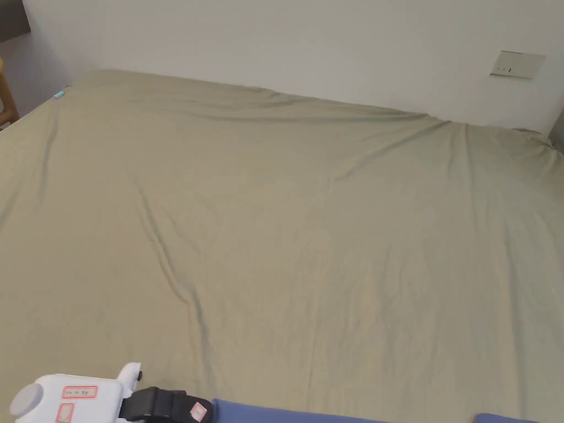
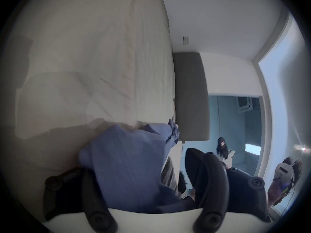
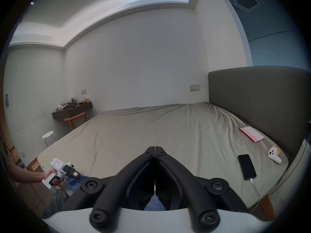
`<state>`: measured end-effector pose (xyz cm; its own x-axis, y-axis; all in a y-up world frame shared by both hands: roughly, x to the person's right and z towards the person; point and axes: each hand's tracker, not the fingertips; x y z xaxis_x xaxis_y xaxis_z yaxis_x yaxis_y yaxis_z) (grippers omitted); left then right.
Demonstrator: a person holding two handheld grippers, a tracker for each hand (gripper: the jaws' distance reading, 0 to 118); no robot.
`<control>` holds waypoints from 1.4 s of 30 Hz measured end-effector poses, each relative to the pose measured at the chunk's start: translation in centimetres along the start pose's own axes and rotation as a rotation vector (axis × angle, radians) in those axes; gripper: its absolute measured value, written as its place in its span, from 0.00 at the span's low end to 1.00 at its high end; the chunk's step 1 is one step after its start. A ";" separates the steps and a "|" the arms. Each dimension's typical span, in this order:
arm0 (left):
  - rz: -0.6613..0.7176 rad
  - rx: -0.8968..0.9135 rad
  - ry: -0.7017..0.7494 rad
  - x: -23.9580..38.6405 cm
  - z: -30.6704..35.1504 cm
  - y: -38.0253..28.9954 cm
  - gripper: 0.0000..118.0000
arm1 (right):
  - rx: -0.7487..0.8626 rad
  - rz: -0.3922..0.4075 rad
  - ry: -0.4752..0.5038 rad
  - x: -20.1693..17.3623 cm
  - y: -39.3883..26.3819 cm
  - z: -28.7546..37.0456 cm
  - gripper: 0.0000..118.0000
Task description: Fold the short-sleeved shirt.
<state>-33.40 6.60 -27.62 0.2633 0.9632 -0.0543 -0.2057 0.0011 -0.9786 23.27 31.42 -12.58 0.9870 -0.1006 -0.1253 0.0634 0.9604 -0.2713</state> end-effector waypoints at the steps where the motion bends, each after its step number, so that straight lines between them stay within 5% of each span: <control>1: -0.011 -0.017 0.063 0.6 -0.6 0.0 0.54 | 0.001 0.001 0.005 -0.2 0.1 -0.1 0.00; 3: -0.033 -0.054 0.132 0.0 -0.8 0.6 0.34 | 0.005 0.001 0.012 -0.4 0.1 -0.1 0.00; 8: -0.119 0.027 0.267 1.2 1.0 0.9 0.17 | 0.009 -0.001 0.016 -0.2 0.4 -0.1 0.00; 16: -0.202 0.128 0.339 2.7 3.9 0.1 0.12 | 0.067 -0.069 -0.032 1.4 0.7 2.5 0.00; 27: -0.254 0.171 0.338 5.2 5.2 0.2 0.10 | 0.060 -0.056 -0.115 3.1 0.6 3.8 0.00; 42: -0.228 0.301 0.507 10.0 18.8 -2.9 0.09 | 0.015 -0.015 -0.085 1.4 -0.7 1.8 0.00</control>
<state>-47.90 21.31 -21.60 0.7303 0.6830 -0.0104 -0.3284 0.3378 -0.8821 24.85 31.07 -10.87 0.9949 -0.0931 -0.0398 0.0798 0.9627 -0.2585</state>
